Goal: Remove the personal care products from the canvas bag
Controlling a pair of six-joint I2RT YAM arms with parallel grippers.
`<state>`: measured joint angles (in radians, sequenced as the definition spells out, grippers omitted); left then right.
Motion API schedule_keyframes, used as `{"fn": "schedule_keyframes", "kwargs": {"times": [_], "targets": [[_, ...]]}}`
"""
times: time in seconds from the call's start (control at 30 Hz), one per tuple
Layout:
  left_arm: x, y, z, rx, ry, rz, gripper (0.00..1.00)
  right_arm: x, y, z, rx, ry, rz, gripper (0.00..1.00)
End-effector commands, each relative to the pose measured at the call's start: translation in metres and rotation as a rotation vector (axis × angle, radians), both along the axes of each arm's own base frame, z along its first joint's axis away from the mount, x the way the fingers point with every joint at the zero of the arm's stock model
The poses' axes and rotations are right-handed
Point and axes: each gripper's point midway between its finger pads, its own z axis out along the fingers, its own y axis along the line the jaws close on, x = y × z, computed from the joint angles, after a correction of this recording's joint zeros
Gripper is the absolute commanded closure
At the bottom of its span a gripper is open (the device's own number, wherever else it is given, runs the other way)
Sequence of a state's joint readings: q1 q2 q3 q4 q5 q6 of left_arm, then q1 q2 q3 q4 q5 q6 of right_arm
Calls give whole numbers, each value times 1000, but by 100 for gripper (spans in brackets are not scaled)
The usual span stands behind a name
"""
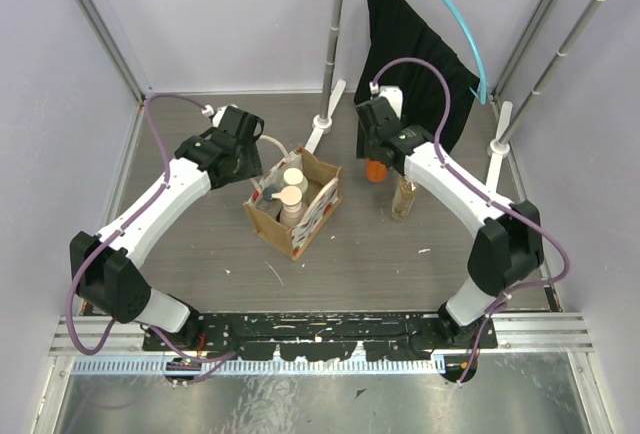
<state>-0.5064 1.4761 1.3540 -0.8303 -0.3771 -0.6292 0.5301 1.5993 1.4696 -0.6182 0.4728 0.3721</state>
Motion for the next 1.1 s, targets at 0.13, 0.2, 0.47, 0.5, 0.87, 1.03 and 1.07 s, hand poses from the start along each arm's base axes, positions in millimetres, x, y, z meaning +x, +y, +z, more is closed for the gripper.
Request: {"fn": "schedule_keyframes", "kwargs": {"times": [0.13,0.2,0.47,0.5,0.87,1.03,1.07], "targets": [[-1,-3,8,-26,-13,-10,31,13,13,-29,77,-16,-5,78],[-1,-2,6,-26,-7,-10,29,8,14,-40,84,11,-6,78],[-3,-7,-1,-36,18,-22,24,-4,2,-47,52,40,-38,10],[-2,-7,-2,-37,20,-23,24,-6,2,-43,38,30,-37,2],[3,-12,-15,-35,37,-36,94,-30,134,67,184,-114,411,6],[0,-10,-27,-16,72,-28,100,-38,164,55,231,-57,524,7],[0,-10,-27,-16,74,-28,100,-39,168,53,239,-44,541,7]]}}
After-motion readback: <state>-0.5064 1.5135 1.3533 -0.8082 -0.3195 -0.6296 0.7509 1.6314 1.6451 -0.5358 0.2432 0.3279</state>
